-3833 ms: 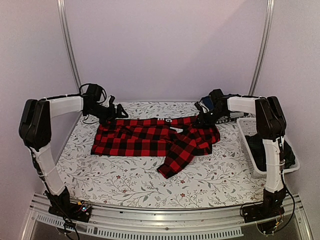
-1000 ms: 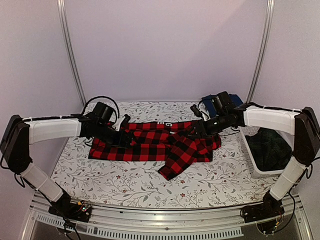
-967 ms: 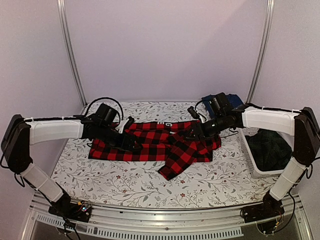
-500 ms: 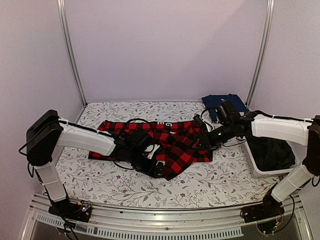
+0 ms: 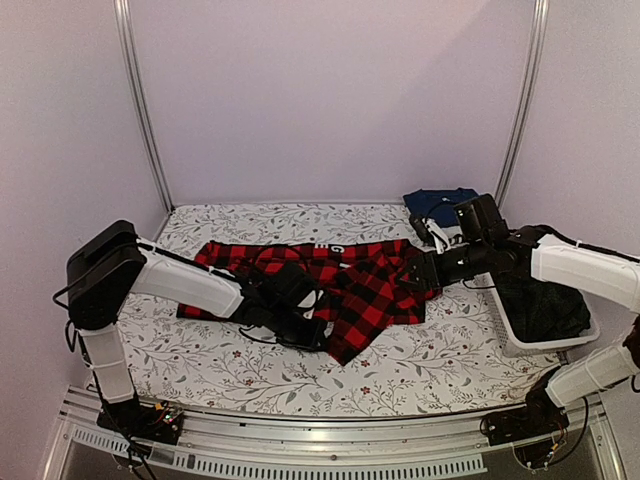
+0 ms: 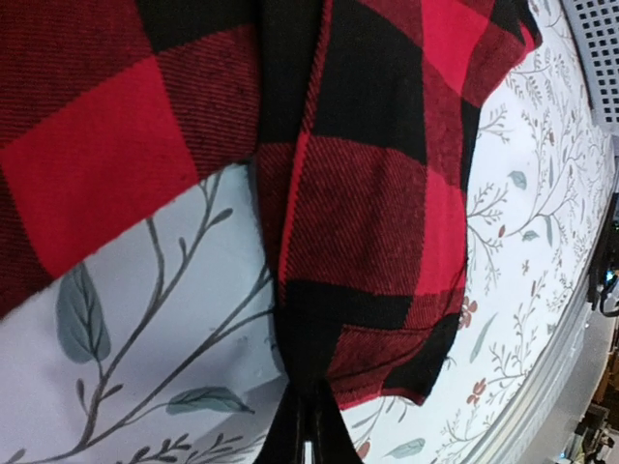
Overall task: Fold and stack the mixed laundry pile
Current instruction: Adjust the 1/3-folded shirt at the center of the board.
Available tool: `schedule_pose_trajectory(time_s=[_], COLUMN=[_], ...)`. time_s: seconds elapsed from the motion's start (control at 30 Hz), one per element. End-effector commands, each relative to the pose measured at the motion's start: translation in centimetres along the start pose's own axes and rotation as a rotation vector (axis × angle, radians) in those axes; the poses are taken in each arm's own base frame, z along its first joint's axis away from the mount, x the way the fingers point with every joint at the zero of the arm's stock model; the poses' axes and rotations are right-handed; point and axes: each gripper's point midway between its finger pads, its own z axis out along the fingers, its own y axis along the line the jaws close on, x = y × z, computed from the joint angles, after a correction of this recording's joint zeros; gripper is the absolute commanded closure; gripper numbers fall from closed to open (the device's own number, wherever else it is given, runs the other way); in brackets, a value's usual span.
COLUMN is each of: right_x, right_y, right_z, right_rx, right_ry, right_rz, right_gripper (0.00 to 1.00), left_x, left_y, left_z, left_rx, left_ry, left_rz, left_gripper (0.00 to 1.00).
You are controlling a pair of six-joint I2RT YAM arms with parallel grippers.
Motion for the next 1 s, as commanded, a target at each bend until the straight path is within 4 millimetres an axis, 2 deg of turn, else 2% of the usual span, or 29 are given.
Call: schedule_pose_trajectory(time_s=[0.0,0.13,0.23,0.37,0.53,0.63,0.97], right_x=[-1.9,-3.3,-4.6,-6.4,-8.0,-8.6,-9.0], right_y=[1.5,3.3,4.5,6.1,7.7,8.6,9.0], right_z=[-1.5,-2.2,-2.6,-2.1,-0.9,-0.5,2.4], right_rx=[-0.041,-0.104,-0.135,-0.205,-0.309,-0.361,-0.471], right_ry=[-0.112,-0.189,-0.228,-0.243,-0.235,-0.225,-0.146], right_rz=[-0.144,-0.308,-0.439,-0.545,-0.630,-0.675,-0.705], right_gripper=[0.45,0.40,0.36,0.34,0.31,0.31,0.23], left_x=[-2.3,-5.0,-6.2,-8.9,-11.8,-12.6,-13.6], left_y=[-1.4,-3.4,-4.4,-4.5,-6.2,-6.8,-8.5], left_z=[-3.5,-6.0,-7.7,-10.8,-14.6,-15.6,-17.9], left_rx=[-0.087,-0.140,-0.205,-0.341,-0.432,-0.460,-0.538], left_ry=[-0.072,-0.095,-0.117,-0.213,-0.347,-0.364,-0.471], left_rz=[0.137,0.377,0.556,0.749,1.005,1.095,1.238], left_gripper=[1.00,1.00,1.00,1.00,1.00,1.00,1.00])
